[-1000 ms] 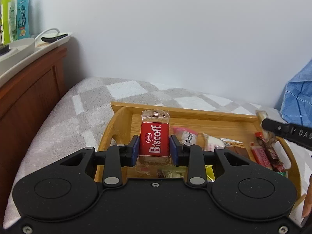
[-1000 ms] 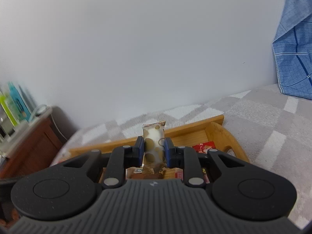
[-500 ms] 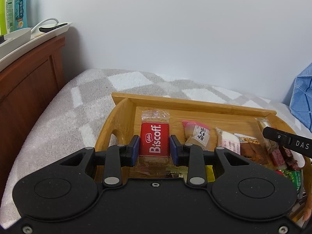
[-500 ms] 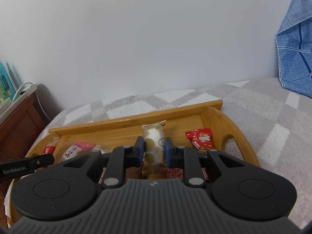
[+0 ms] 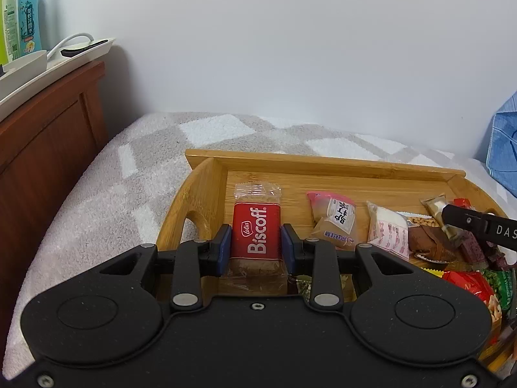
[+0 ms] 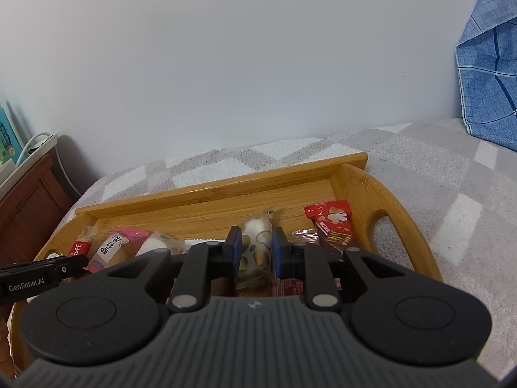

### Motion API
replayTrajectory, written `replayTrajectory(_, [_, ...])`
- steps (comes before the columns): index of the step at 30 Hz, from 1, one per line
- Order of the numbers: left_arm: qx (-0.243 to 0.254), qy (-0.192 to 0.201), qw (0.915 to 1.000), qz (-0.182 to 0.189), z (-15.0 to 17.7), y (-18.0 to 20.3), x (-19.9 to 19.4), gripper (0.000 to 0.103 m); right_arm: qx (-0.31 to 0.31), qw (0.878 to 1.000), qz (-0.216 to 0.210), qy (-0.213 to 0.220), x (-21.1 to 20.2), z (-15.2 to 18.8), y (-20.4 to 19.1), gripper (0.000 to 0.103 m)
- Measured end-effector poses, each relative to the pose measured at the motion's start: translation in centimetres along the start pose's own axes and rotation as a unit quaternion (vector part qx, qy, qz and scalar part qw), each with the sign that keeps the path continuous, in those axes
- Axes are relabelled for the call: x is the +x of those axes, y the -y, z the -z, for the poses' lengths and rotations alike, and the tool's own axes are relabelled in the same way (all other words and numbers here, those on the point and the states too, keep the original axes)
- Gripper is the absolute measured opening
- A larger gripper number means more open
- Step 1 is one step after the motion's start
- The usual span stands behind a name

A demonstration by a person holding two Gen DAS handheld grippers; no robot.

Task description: Organize snacks

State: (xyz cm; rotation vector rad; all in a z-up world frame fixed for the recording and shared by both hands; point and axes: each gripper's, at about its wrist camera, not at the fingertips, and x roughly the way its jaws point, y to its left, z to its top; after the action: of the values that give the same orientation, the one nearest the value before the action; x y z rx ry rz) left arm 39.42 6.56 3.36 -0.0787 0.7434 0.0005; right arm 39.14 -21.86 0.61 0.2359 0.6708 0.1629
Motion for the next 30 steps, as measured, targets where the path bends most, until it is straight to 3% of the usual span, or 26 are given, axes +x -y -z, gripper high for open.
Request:
replayTrajectory(8, [0.008, -0.001, 1.0, -0.002, 0.1, 0.2, -0.1, 0.032, 0.002, 1.0, -0.001, 0.001, -0.1, 0.0, 0.0, 0.026])
replayTrajectory(10, [0.007, -0.003, 1.0, -0.001, 0.0, 0.2, -0.1, 0.032, 0.004, 1.0, -0.005, 0.004, -0.3, 0.1, 0.0, 0.033])
replayTrajectory(13, [0.007, 0.002, 1.0, -0.002, 0.1, 0.3, -0.7, 0.04, 0.006, 1.0, -0.01, 0.013, -0.9, 0.2, -0.1, 0.034])
replayTrajectory(16, [0.015, 0.011, 0.9998, -0.002, 0.2, 0.7, -2.0, 0.045, -0.001, 1.0, -0.009, 0.027, -2.2, 0.3, -0.6, 0.051])
replayTrajectory(20, [0.018, 0.025, 0.9995, 0.005, 0.4, 1.3, -4.5, 0.055, -0.002, 0.999, -0.011, 0.053, -5.0, 0.4, -1.5, 0.059])
replayTrajectory(30, [0.035, 0.053, 0.9979, 0.017, 3.9, 2.5, -12.5, 0.081, -0.001, 0.994, -0.005, 0.111, -12.8, 3.2, -3.2, 0.071])
